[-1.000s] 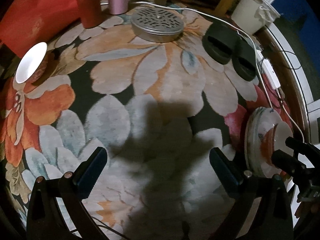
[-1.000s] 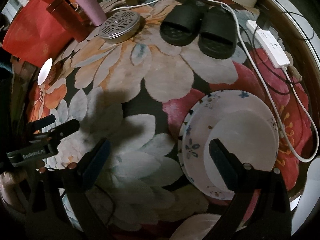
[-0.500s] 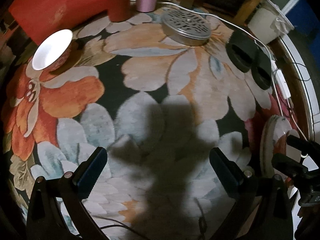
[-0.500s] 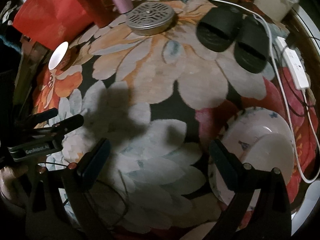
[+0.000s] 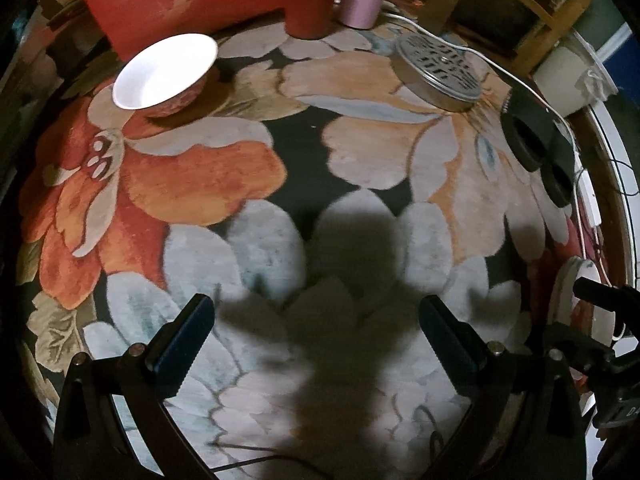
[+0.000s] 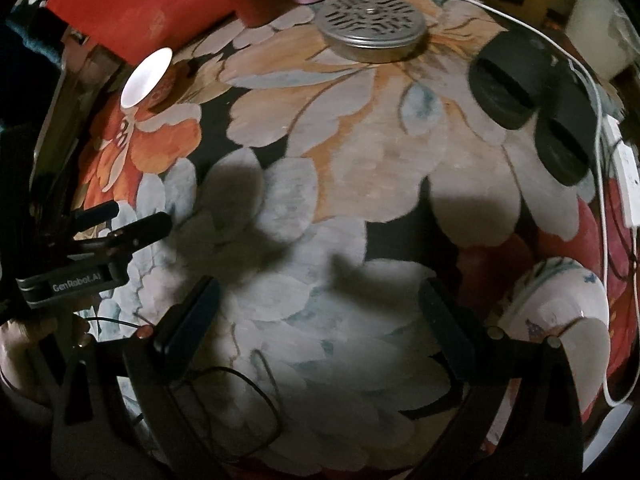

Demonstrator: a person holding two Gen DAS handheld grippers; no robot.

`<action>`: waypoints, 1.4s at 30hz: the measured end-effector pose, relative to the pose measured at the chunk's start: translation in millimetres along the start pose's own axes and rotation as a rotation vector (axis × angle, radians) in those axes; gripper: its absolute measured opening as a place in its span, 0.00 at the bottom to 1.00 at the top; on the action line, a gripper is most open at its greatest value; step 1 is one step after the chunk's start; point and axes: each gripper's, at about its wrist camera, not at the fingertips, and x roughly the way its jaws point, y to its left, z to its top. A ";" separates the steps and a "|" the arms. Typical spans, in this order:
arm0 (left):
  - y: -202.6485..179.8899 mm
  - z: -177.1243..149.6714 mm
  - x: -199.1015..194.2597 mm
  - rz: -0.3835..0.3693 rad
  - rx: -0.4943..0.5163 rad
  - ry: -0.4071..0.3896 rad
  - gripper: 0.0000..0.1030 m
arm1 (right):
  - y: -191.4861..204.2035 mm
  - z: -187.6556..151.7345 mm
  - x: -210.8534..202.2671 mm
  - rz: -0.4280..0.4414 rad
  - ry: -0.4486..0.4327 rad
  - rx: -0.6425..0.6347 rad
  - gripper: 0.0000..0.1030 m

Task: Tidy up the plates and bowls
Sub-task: 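Withdraw both tools toward the last white bowl on the rug, then grasp the rim of the last white bowl with the right tool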

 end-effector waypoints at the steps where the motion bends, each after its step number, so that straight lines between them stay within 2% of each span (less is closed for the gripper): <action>1: 2.3 0.1 0.0 0.002 -0.003 -0.001 0.99 | 2.8 1.8 2.0 0.002 0.005 -0.006 0.97; 10: 45.3 4.6 -2.2 0.043 -0.055 -0.026 0.99 | 42.3 29.4 30.1 0.056 0.065 -0.069 0.97; 16: 92.0 12.7 -10.3 0.062 -0.158 -0.060 0.99 | 87.4 60.2 50.5 0.079 0.070 -0.136 0.97; 21: 134.0 16.8 -18.8 0.076 -0.255 -0.098 0.99 | 119.6 90.2 66.2 0.121 0.068 -0.141 0.97; 27: 179.3 12.7 -27.6 0.100 -0.360 -0.135 0.99 | 147.2 136.1 88.1 0.185 0.054 -0.070 0.97; 30: 195.2 8.7 -28.0 0.105 -0.385 -0.136 0.99 | 160.1 162.7 105.2 0.241 0.054 0.010 0.97; 35: 212.2 0.3 -26.7 0.101 -0.412 -0.133 0.99 | 171.9 197.9 135.6 0.281 0.043 0.152 0.94; 37: 216.9 -1.6 -25.5 0.100 -0.421 -0.129 0.99 | 174.6 203.7 146.2 0.280 0.053 0.187 0.83; 39: 219.6 -2.6 -25.9 0.099 -0.422 -0.132 0.99 | 177.8 207.2 159.4 0.288 0.069 0.210 0.60; 40: 220.5 -3.1 -26.2 0.098 -0.421 -0.133 0.99 | 179.6 207.9 163.1 0.288 0.071 0.211 0.53; 41: 220.9 -3.3 -26.6 0.098 -0.419 -0.135 0.99 | 181.8 210.0 167.3 0.290 0.078 0.204 0.34; 42: 221.0 -4.0 -27.5 0.097 -0.417 -0.137 0.99 | 183.8 209.7 170.4 0.293 0.087 0.196 0.20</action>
